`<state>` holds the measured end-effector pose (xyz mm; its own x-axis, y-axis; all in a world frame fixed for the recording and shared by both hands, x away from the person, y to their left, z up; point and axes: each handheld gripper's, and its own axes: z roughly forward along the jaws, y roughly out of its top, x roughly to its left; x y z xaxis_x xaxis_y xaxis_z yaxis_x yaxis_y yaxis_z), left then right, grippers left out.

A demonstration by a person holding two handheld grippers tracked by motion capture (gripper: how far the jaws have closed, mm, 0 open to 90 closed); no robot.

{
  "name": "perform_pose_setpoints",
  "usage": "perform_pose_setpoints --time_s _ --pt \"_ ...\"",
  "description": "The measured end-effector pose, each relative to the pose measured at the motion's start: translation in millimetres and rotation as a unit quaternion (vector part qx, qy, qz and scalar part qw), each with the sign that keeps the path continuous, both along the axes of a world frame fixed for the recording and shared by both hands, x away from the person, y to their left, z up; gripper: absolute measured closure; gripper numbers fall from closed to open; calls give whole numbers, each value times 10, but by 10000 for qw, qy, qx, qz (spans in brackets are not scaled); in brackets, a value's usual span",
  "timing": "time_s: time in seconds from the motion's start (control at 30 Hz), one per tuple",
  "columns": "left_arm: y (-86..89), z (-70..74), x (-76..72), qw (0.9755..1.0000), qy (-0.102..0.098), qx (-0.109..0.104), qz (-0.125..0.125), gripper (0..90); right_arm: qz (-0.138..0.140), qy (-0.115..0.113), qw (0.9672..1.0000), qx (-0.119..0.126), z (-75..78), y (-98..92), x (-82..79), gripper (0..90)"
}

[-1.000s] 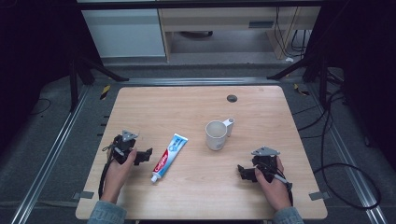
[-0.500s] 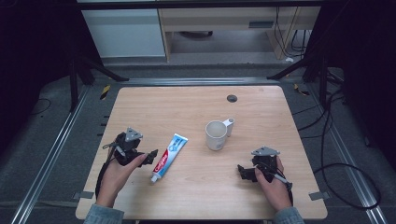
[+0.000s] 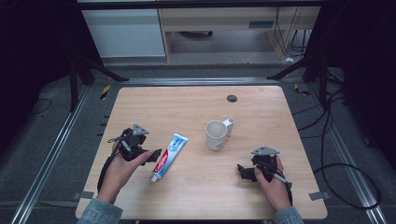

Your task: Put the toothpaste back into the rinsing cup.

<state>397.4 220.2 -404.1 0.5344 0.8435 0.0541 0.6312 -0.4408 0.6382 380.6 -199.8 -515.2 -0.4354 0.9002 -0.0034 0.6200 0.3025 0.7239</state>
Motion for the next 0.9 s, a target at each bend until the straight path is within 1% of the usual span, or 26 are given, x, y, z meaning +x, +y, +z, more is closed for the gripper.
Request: perform_pose_setpoints --time_s 0.07,0.13,0.17,0.2,0.3,0.37,0.47,0.53,0.57,0.63,0.67,0.7,0.8,0.9 --pt "-25 4 16 10000 91 17 31 90 1 1 10000 1 0 0 0 3" --pt "-39 7 26 9996 291 15 70 87 2 2 10000 1 0 1 2 3" --pt "-44 4 34 9994 350 61 44 89 -5 2 10000 -2 0 3 4 3" --pt "-47 4 41 9991 413 108 75 89 -4 0 10000 -2 0 3 5 3" --pt "-79 16 59 9985 440 324 68 89 1 -5 10000 -2 -1 3 7 3" --pt "-121 19 80 9983 477 324 31 89 3 -5 10000 -1 -1 3 7 3" --pt "-201 6 135 9974 625 362 -37 90 1 -6 10000 -3 -1 4 8 3" --pt "-257 -1 171 9968 681 400 -110 104 -1 -7 10000 -3 -1 5 9 3" --pt "-285 -8 187 9962 747 416 -139 113 -3 -7 10000 -3 -1 5 9 3" --pt "-334 -31 221 9951 812 525 -204 118 -1 -7 10000 -3 -1 5 9 3" --pt "-334 -31 221 9951 812 525 -204 123 -4 -6 10000 -3 -1 5 9 3" --pt "-363 -50 251 9946 869 519 -236 128 6 -14 10000 -16 -1 3 11 3" --pt "-393 -74 271 9944 898 512 -229 134 2 -12 10000 -15 -1 4 11 3" --pt "-480 -129 314 9930 934 658 -313 137 -2 -13 10000 -10 0 4 12 3"
